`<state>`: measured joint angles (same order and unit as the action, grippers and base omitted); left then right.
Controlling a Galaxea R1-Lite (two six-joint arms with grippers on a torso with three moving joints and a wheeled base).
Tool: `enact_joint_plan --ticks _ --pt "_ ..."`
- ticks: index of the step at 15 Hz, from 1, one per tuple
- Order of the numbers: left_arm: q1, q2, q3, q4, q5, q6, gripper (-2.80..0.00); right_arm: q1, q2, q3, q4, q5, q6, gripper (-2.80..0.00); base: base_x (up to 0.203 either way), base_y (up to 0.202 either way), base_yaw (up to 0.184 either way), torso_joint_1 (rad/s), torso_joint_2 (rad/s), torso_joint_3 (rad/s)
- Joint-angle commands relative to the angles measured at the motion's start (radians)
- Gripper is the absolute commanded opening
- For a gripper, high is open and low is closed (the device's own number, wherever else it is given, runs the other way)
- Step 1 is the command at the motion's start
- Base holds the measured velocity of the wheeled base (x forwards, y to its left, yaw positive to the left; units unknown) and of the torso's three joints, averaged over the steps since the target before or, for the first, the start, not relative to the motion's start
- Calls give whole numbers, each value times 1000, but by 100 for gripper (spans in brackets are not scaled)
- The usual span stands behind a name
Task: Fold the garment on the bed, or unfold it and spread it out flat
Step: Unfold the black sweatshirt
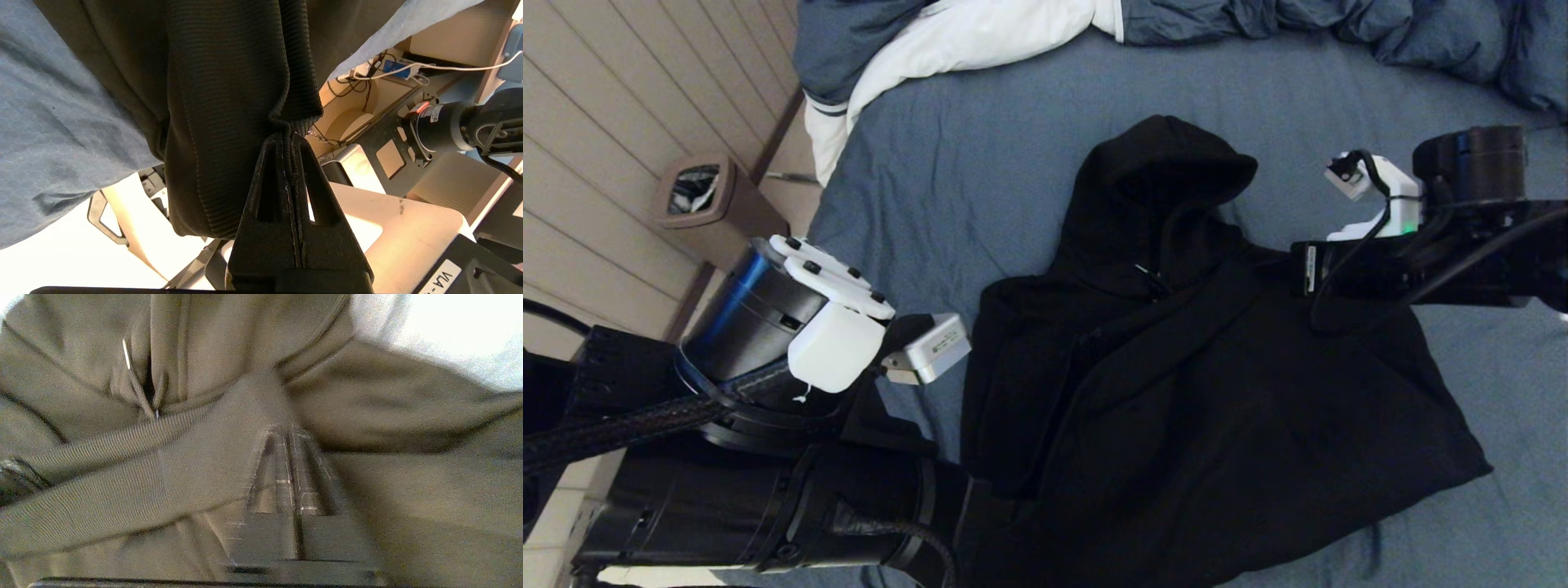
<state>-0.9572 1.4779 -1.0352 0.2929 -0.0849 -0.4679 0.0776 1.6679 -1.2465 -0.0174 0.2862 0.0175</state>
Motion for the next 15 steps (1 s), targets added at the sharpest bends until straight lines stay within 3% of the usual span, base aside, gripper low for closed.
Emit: enact_joint_plan --ticks 1,12,13,15 --pt "0 6 -2 2 1 -3 -280 5 -5 27 -30 8 -20 0 0 0 0 0 0 0" --pt "0 22 -14 2 2 2 -280 10 -27 78 -34 18 -87 0 0 0 0 0 0 0" --pt "0 22 -16 2 2 2 -280 20 -26 80 -33 18 -88 -280 0 0 0 0 0 0" --pt "0 28 -16 2 2 2 -280 33 -25 93 -34 18 -89 -280 0 0 0 0 0 0"
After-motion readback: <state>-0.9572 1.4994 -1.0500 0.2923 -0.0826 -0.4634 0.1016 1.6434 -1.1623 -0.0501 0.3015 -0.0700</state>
